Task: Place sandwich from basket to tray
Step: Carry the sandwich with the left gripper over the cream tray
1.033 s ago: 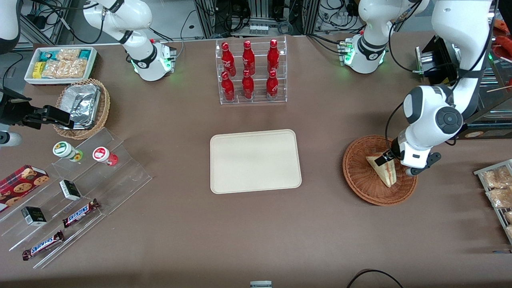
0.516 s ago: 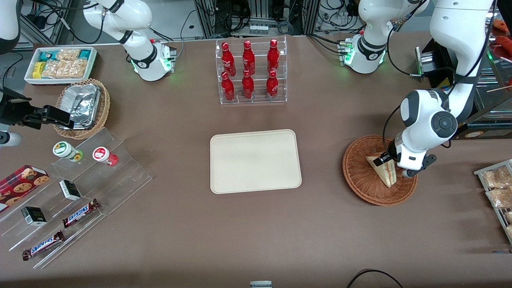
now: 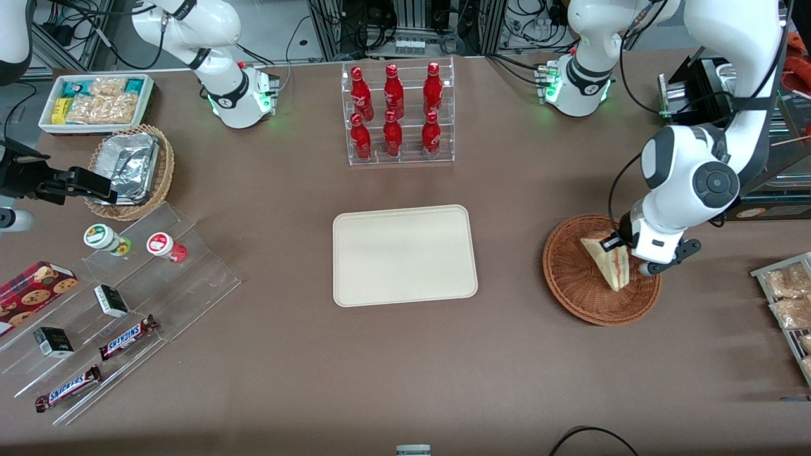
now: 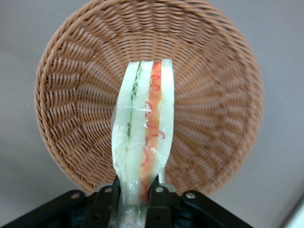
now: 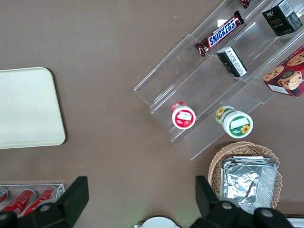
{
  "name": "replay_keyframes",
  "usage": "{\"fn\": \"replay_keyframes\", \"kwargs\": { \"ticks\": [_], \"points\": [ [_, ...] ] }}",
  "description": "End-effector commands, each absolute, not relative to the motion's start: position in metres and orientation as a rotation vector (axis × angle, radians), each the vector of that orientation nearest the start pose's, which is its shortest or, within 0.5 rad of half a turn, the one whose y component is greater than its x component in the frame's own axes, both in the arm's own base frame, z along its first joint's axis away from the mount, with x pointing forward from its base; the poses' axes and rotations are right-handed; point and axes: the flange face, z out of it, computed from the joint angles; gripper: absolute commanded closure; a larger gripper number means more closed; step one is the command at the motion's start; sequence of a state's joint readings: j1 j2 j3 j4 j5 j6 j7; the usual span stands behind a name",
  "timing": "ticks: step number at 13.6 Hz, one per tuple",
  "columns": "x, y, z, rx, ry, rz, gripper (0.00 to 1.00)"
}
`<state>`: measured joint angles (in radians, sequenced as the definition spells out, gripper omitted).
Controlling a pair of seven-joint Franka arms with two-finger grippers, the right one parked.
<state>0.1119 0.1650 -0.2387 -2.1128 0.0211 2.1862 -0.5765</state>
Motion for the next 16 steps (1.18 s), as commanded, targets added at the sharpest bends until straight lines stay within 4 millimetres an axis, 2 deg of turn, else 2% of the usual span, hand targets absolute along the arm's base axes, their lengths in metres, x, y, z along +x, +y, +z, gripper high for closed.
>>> {"fn": "replay_keyframes", "kwargs": {
  "ticks": [1,3,7,10,14,16],
  "points": [
    [0.559,-0.113,0.361,-3.065,-0.545,0.149,1.00],
    [0.556,-0.149,0.366,-3.084,-0.450,0.141,1.00],
    [0.547,-0.217,0.360,-3.112,-0.285,0.152,1.00],
    [0.548,-0.290,0.348,-3.146,-0.164,0.163,1.00],
    [0.546,-0.374,0.333,-3.171,-0.186,0.161,1.00],
    [0.546,-0.408,0.322,-3.186,-0.164,0.158,1.00]
  ]
}}
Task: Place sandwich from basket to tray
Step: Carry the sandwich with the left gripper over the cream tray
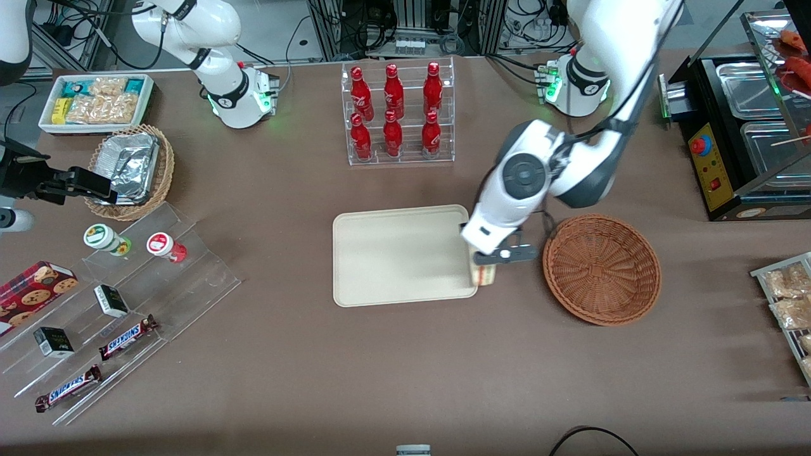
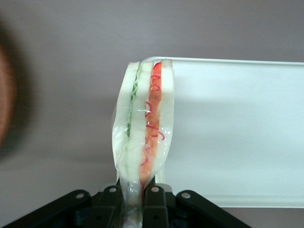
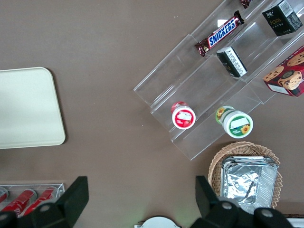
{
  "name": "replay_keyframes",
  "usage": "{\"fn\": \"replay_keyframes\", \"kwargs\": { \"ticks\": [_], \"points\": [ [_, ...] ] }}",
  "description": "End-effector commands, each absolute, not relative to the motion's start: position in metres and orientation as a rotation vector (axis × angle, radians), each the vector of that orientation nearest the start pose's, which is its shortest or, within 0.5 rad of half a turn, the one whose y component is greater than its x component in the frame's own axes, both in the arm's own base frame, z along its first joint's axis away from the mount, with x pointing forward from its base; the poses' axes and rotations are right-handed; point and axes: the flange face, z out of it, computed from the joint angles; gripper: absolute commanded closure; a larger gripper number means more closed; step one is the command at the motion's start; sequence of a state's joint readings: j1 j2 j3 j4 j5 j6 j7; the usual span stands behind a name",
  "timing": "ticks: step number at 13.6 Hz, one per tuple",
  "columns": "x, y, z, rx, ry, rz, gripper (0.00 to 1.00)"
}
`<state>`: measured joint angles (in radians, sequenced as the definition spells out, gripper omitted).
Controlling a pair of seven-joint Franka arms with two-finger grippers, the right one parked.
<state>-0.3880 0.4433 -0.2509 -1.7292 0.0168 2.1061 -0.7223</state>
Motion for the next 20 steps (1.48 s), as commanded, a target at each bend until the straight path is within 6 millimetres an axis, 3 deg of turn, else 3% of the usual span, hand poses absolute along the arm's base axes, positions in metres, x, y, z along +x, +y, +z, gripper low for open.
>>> {"fn": "replay_keyframes", "kwargs": {
  "ticks": [1,4,8,16,18,20],
  "points": [
    [0.544,-0.427,0.318,-3.194,-0.164,0.157,1.00],
    [0.536,-0.471,0.305,-3.208,-0.151,0.159,1.00],
    [0.524,-0.514,0.284,-3.195,-0.209,0.153,1.00],
    [0.528,-0.520,0.261,-3.125,-0.291,0.148,1.00],
    [0.513,-0.535,0.253,-3.118,-0.264,0.150,1.00],
    [0.512,-0.535,0.249,-3.115,-0.264,0.156,1.00]
  ]
}}
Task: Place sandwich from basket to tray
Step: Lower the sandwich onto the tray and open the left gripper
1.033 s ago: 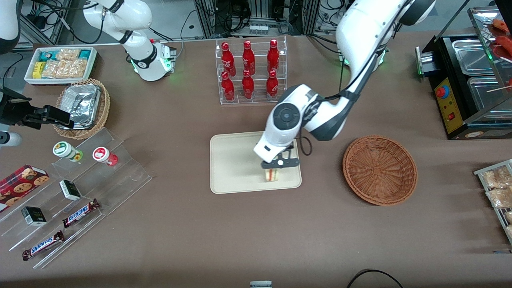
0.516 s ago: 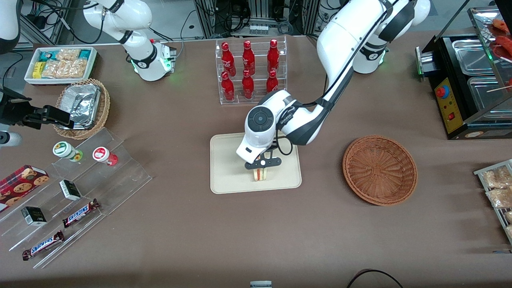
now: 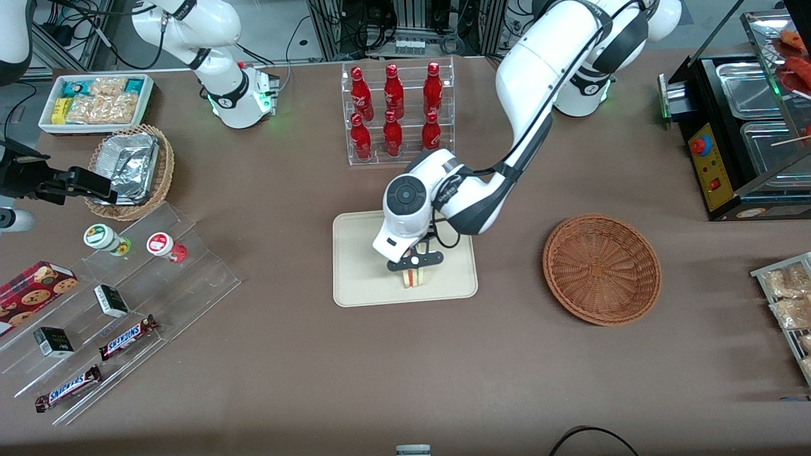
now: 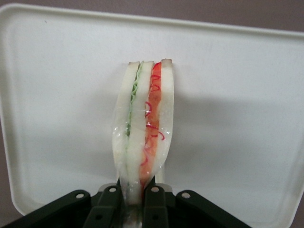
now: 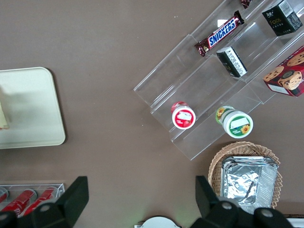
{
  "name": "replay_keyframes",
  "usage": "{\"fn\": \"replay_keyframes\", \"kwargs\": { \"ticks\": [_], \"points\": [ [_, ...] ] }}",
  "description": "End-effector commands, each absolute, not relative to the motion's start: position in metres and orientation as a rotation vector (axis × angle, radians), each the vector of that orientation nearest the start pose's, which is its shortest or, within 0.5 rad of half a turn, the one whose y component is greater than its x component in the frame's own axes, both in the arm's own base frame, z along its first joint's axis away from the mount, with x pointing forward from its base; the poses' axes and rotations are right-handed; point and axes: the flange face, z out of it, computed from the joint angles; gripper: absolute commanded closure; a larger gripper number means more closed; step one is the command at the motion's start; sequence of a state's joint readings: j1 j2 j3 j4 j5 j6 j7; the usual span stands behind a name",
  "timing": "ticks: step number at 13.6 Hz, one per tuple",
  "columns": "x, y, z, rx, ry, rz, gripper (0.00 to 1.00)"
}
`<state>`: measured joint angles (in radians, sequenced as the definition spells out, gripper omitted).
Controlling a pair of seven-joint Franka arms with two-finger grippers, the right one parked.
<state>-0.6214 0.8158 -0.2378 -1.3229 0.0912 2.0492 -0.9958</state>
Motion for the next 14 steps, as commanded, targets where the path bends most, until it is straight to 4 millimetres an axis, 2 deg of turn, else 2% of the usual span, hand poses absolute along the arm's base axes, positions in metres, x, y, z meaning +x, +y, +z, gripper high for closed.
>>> {"fn": "replay_keyframes", "kwargs": {
  "ticks": [1,2,3,4,5,8,11,13,14],
  "points": [
    [0.511,-0.536,0.247,-3.113,-0.264,0.159,1.00],
    [0.511,-0.536,0.246,-3.113,-0.264,0.159,1.00],
    [0.511,-0.536,0.246,-3.111,-0.273,0.159,0.93],
    [0.510,-0.536,0.247,-3.113,-0.269,0.160,0.43],
    [0.511,-0.536,0.246,-3.113,-0.267,0.161,0.00],
    [0.517,-0.532,0.260,-3.122,-0.278,0.141,0.00],
    [0.528,-0.525,0.297,-3.146,-0.300,0.098,0.00],
    [0.537,-0.511,0.323,-3.136,-0.288,0.092,0.00],
    [0.551,-0.489,0.342,-3.131,-0.225,0.100,0.00]
  ]
}}
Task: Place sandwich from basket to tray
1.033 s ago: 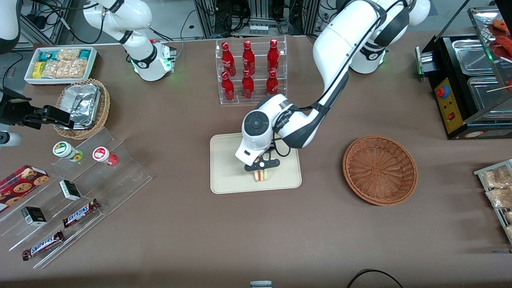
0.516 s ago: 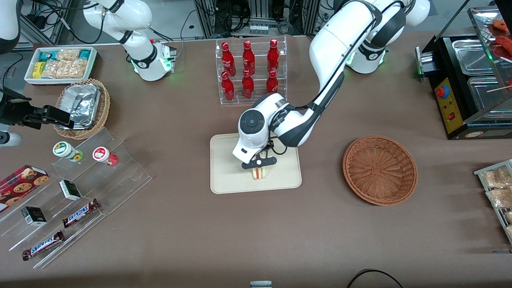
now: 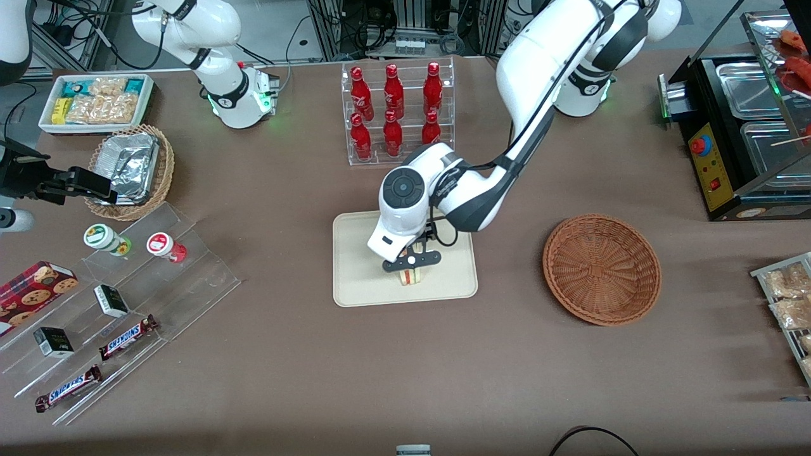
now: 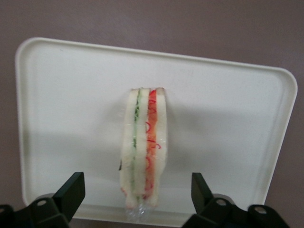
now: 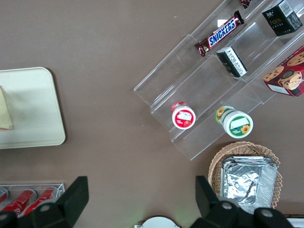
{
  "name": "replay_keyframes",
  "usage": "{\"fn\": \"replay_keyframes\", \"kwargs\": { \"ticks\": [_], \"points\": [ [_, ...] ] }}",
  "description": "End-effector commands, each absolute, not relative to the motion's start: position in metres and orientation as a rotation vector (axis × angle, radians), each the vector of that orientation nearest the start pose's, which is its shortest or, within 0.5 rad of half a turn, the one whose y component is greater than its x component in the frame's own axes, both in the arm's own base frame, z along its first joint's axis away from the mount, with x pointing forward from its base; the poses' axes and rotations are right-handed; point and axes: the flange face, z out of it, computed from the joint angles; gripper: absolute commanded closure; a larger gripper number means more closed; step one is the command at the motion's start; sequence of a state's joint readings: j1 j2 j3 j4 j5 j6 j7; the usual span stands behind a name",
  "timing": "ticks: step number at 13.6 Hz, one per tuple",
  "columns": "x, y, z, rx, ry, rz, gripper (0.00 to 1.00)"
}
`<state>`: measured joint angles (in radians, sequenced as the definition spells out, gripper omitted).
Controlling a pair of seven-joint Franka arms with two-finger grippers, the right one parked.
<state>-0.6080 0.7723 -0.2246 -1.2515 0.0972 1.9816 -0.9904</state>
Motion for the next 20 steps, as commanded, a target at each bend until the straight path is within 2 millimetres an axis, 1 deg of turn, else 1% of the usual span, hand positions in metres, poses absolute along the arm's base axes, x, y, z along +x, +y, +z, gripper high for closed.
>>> {"fn": "replay_keyframes", "kwargs": {
  "ticks": [1,2,3,4,5,6,8,12,13,14,16,18,19,20],
  "points": [
    [0.553,-0.480,0.360,-3.128,-0.100,0.096,0.00],
    [0.555,-0.466,0.381,-3.124,-0.070,0.093,0.00],
    [0.575,-0.425,0.392,-3.103,-0.137,0.132,0.00],
    [0.583,-0.403,0.403,-3.101,-0.150,0.140,0.00],
    [0.585,-0.389,0.415,-3.109,-0.101,0.132,0.00],
    [0.591,-0.370,0.423,-3.114,-0.063,0.142,0.00],
    [0.596,-0.323,0.436,-3.102,-0.022,0.156,0.00],
    [0.589,-0.242,0.461,-3.111,0.141,0.180,0.00],
    [0.587,-0.226,0.469,-3.119,0.127,0.177,0.00],
    [0.585,-0.212,0.472,-3.115,0.105,0.188,0.00],
    [0.575,-0.190,0.485,-3.102,0.080,0.202,0.00],
    [0.568,-0.159,0.500,-3.090,0.129,0.238,0.00],
    [0.565,-0.146,0.506,-3.087,0.155,0.249,0.00],
    [0.559,-0.123,0.516,-3.086,0.153,0.243,0.00]
  ]
}}
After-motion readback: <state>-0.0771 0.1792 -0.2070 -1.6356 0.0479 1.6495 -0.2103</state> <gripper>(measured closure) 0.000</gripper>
